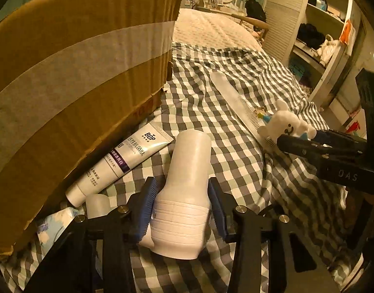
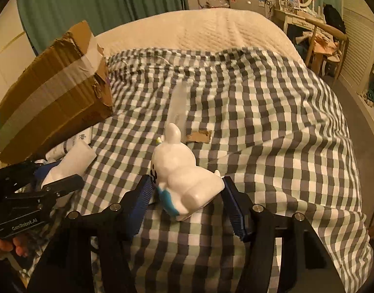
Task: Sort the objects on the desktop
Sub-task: 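Grasp the white plastic bottle with left tool while right grasps the white rabbit figurine, then carry the bottle into the box with left tool while right drops the rabbit in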
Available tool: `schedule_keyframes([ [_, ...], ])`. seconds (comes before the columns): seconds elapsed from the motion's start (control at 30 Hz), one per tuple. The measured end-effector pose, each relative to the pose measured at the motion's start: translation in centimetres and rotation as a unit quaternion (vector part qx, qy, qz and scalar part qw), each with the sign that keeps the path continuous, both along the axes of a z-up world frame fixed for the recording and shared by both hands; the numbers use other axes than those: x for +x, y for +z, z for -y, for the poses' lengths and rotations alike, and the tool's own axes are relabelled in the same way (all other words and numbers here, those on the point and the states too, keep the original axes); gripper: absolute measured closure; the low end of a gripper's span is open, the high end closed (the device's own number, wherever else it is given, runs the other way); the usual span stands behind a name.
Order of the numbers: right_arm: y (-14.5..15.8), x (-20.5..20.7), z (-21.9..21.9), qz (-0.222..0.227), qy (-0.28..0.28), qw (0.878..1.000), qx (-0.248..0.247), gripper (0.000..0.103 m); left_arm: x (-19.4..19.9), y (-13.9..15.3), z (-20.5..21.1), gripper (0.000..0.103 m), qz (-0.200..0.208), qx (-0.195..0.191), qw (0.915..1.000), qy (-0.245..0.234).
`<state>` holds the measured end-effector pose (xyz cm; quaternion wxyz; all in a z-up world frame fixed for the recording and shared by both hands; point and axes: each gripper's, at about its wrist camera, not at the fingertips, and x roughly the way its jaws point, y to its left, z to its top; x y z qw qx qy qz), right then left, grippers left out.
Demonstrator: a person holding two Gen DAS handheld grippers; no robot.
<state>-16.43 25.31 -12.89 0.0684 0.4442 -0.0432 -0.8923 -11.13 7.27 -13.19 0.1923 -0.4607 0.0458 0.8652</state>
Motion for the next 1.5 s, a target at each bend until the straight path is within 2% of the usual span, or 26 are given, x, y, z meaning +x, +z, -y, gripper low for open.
schedule_keyframes([
  [0.13, 1.5, 0.3, 0.2, -0.019, 0.0, 1.0, 0.003, 0.045, 0.6, 0.6, -0.1, 0.059, -0.003, 0.001, 1.0, -0.003],
  [0.23, 3.1, 0.9, 0.3, -0.041, -0.003, 0.999, 0.007, 0.045, 1.1, 1.9, 0.2, 0.059, -0.009, 0.019, 0.9998, 0.001],
  [0.47, 5.9, 3.0, 1.1, -0.068, -0.001, 0.998, -0.016, 0.045, 3.0, 6.5, 1.2, 0.059, -0.033, 0.074, 0.9967, 0.009],
  [0.63, 8.3, 5.7, 2.2, -0.089, -0.006, 0.995, -0.031, 0.045, 4.1, 9.4, 1.9, 0.059, -0.055, 0.097, 0.9937, 0.011],
  [0.8, 11.7, 7.6, 3.5, -0.119, 0.004, 0.993, -0.021, 0.045, 5.1, 13.0, 4.7, 0.059, -0.084, 0.134, 0.9869, 0.031],
  [0.97, 15.3, 8.2, 5.9, -0.141, 0.022, 0.989, -0.045, 0.045, 4.7, 16.5, 9.2, 0.059, -0.115, 0.17, 0.9767, 0.064],
  [1.07, 17.0, 7.3, 8.5, -0.149, 0.039, 0.987, -0.039, 0.045, 3.6, 18.1, 12.7, 0.059, -0.137, 0.172, 0.9676, 0.124],
  [1.17, 18.3, 5.6, 11.3, -0.152, 0.062, 0.985, -0.049, 0.045, 2.7, 18.1, 15.5, 0.059, -0.135, 0.179, 0.9607, 0.163],
  [1.3, 19.3, 2.0, 15.4, -0.152, 0.095, 0.982, -0.053, 0.046, 0.6, 17.6, 18.1, 0.059, -0.13, 0.176, 0.9561, 0.195],
  [1.37, 19.2, 0.1, 16.8, -0.139, 0.099, 0.982, -0.08, 0.046, 0.1, 17.1, 19.3, 0.059, -0.13, 0.178, 0.9513, 0.216],
  [1.43, 18.9, -1.8, 17.8, -0.126, 0.097, 0.981, -0.113, 0.045, -0.4, 16.1, 20.2, 0.059, -0.115, 0.182, 0.9508, 0.223],
  [1.5, 18.4, -3.3, 19.0, -0.118, 0.085, 0.983, -0.115, 0.045, -0.7, 15.3, 20.6, 0.059, -0.106, 0.183, 0.9514, 0.224],
])
